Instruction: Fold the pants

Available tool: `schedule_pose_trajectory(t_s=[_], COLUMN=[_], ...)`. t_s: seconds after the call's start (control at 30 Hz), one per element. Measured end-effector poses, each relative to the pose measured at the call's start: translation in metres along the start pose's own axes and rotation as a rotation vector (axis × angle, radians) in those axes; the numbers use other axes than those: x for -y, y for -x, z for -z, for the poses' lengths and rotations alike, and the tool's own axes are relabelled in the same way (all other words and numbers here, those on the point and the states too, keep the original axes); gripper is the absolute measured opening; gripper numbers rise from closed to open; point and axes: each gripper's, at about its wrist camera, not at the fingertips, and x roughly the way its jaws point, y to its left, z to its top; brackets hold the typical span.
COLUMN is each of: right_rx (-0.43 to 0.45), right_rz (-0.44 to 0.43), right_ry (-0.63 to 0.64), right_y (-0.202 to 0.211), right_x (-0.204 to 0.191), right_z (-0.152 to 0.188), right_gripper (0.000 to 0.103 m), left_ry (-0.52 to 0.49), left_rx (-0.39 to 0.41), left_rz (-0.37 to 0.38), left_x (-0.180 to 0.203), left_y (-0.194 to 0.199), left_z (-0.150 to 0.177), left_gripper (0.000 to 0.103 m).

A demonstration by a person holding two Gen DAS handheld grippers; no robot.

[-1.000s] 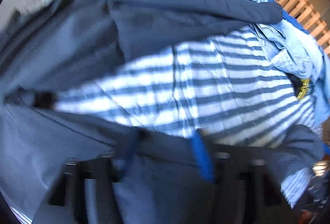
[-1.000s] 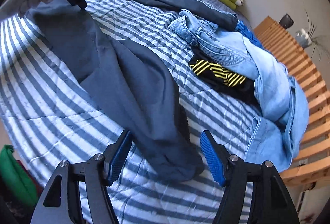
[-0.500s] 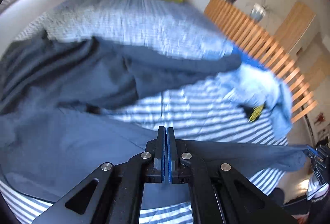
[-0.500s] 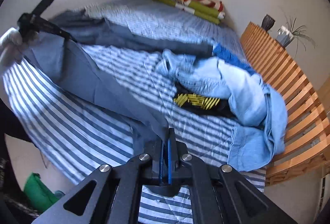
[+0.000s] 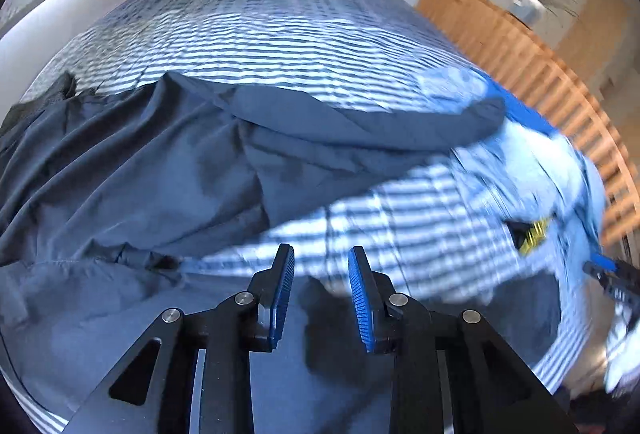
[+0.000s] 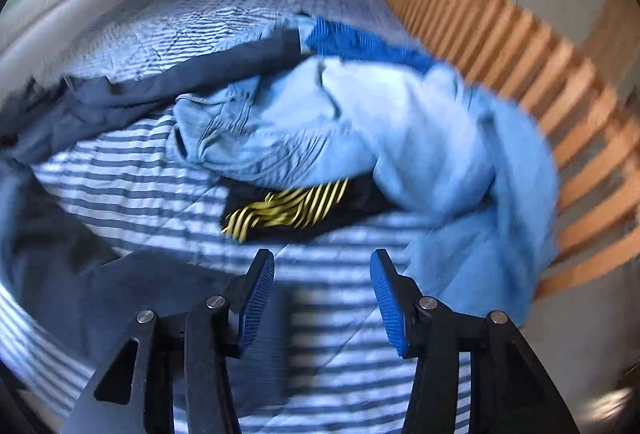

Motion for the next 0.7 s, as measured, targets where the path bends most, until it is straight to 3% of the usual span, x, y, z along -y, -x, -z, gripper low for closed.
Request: schedule_pose_trajectory(t_s=[0.07,0.17,0.23,0.33,0.43,0.47,0.5,0.6,0.7], right_rx=[-0.027,-0.091,-0.149,-0.199,-0.183,-0.17,-0.162,-0.105,0.002], right_rz=[-0.033,0.014,0.008,-0.014,-0.028,-0.026,-0.023,-0.006,-0.019], right_ry=[-0.019,-0.025,-0.057,-0.089,-0.099,-0.087,-0.07,-0.057,-0.117], right_y=[-0.001,-0.017,-0.035,-0.057,-0.063,-0.061,-0.059,-0.043,-0.01], right_x=[0.004,0.004,0.004,-0.004,-0.015,-0.02,-0.026,-0.034,-0.019], right_z=[0.022,0.053,0.074,0.092,0.092,0.09,0.088,0.077,0.057], right_gripper=[0.049,0.058,0.058,0.058,0.057,0.05,0.028,0.025,0.024], left_ry=[-0.067,-0.08,-0.037,0.056,0.191,0.233,0.262,0.377,0.422], left_rx=[0.007,0.002,-0.004,-0.003,0.002,0.007,0.013,0.041,0.025], left_rz=[0.011,0.014,0.016,-0.031,-0.074,-0.093,-0.107,-0.127,-0.149], left_x=[0.002,-0.007,-0.024,-0.063,-0.113,-0.128,-0.141,-0.184,-0.213], left_y=[0.017,0.039,0.049,0.067,0.086,0.092,0.096,0.117,0.122], left_z=[0.023,0.064,0.089,0.125,0.158,0.167,0.173,0.197,0.211], left_gripper=[0.031,0.038,0.044,0.044,0.044,0.044,0.044,0.044,0.044])
